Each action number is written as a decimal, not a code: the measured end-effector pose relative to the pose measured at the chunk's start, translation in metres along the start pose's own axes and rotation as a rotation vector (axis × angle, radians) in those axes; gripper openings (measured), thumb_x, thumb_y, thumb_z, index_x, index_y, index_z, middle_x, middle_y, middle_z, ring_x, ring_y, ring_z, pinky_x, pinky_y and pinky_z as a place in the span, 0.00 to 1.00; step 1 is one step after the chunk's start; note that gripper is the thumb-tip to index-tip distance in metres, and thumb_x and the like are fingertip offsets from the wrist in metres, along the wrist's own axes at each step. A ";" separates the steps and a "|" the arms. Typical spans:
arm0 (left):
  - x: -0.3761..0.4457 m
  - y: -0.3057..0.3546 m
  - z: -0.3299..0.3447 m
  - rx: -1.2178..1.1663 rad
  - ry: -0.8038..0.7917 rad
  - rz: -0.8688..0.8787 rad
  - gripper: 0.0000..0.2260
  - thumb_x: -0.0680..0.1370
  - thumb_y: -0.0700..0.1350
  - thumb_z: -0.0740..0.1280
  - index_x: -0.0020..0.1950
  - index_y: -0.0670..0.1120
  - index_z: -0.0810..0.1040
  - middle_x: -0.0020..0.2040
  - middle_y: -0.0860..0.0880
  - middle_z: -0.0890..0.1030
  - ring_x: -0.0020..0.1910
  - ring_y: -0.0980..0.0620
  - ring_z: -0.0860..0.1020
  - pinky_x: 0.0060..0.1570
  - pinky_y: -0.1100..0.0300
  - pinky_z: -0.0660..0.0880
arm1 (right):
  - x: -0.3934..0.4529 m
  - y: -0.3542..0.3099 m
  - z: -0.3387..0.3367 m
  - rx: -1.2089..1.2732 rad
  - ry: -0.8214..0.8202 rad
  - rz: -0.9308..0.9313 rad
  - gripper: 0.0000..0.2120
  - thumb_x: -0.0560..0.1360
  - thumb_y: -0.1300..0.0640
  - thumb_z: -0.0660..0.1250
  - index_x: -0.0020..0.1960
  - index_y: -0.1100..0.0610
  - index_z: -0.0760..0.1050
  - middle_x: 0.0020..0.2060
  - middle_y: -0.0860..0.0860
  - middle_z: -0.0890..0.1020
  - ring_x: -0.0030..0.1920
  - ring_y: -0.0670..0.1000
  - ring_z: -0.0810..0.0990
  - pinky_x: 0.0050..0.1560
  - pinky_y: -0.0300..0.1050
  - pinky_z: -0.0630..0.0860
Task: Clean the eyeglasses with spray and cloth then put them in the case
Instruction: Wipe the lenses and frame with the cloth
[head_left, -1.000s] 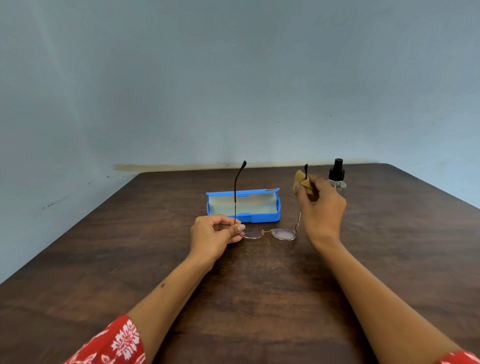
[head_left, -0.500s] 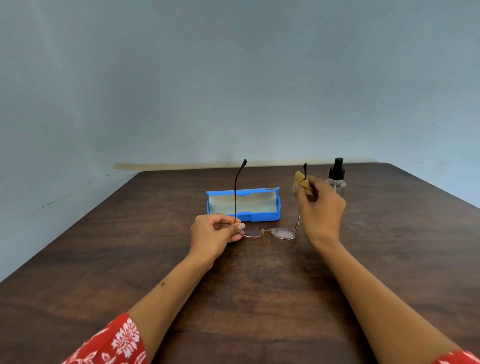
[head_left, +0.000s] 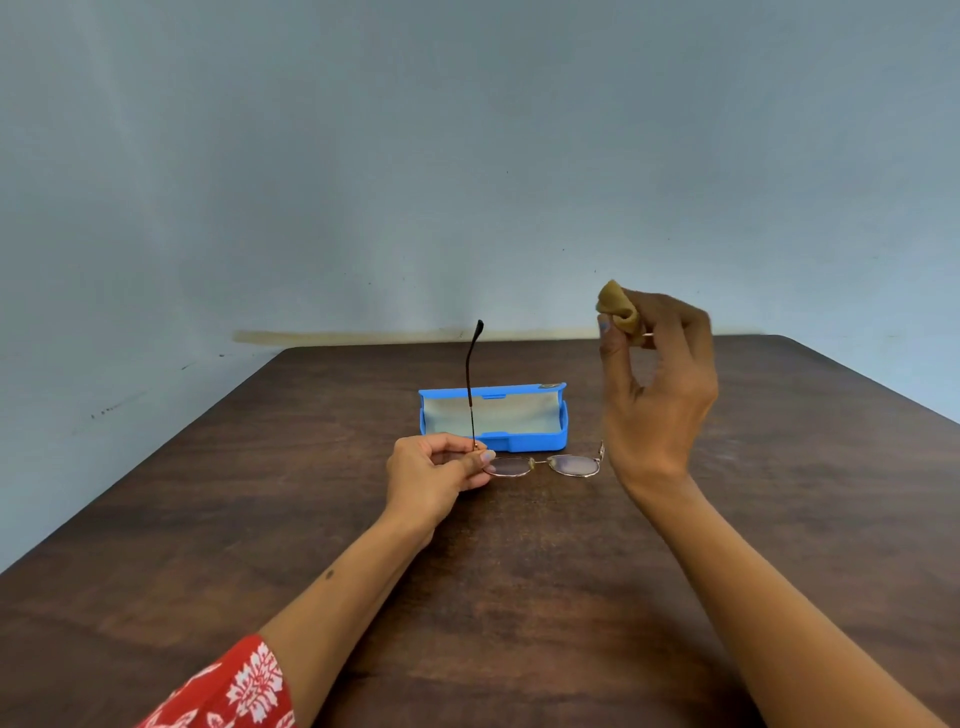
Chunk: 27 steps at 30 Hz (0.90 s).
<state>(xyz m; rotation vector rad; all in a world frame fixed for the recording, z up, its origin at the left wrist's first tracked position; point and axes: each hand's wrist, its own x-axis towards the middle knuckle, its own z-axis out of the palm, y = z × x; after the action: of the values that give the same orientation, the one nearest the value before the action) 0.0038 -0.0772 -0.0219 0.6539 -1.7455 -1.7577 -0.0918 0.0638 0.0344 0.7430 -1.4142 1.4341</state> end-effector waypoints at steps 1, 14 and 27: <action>0.000 0.000 0.000 -0.008 0.001 0.004 0.04 0.69 0.32 0.73 0.41 0.39 0.82 0.38 0.42 0.83 0.36 0.51 0.83 0.38 0.63 0.81 | -0.004 -0.006 0.002 0.021 -0.066 -0.002 0.09 0.75 0.62 0.68 0.54 0.62 0.79 0.48 0.56 0.77 0.45 0.50 0.77 0.48 0.37 0.73; 0.000 0.000 -0.002 0.016 0.047 0.092 0.08 0.72 0.30 0.68 0.42 0.42 0.83 0.38 0.42 0.84 0.38 0.48 0.83 0.37 0.58 0.80 | -0.063 -0.018 0.037 0.131 -0.835 0.263 0.10 0.76 0.55 0.65 0.53 0.57 0.81 0.42 0.52 0.80 0.44 0.47 0.77 0.47 0.39 0.72; 0.006 -0.002 -0.002 0.104 0.046 0.113 0.14 0.72 0.28 0.64 0.43 0.45 0.83 0.41 0.45 0.84 0.40 0.52 0.83 0.38 0.62 0.80 | -0.079 -0.004 0.054 0.201 -0.671 0.325 0.11 0.71 0.59 0.71 0.54 0.57 0.79 0.44 0.50 0.82 0.42 0.46 0.79 0.45 0.40 0.76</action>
<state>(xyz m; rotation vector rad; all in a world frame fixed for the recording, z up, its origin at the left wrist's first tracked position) 0.0008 -0.0833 -0.0240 0.6214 -1.8148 -1.5730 -0.0705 -0.0055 -0.0284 1.2457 -1.9852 1.6762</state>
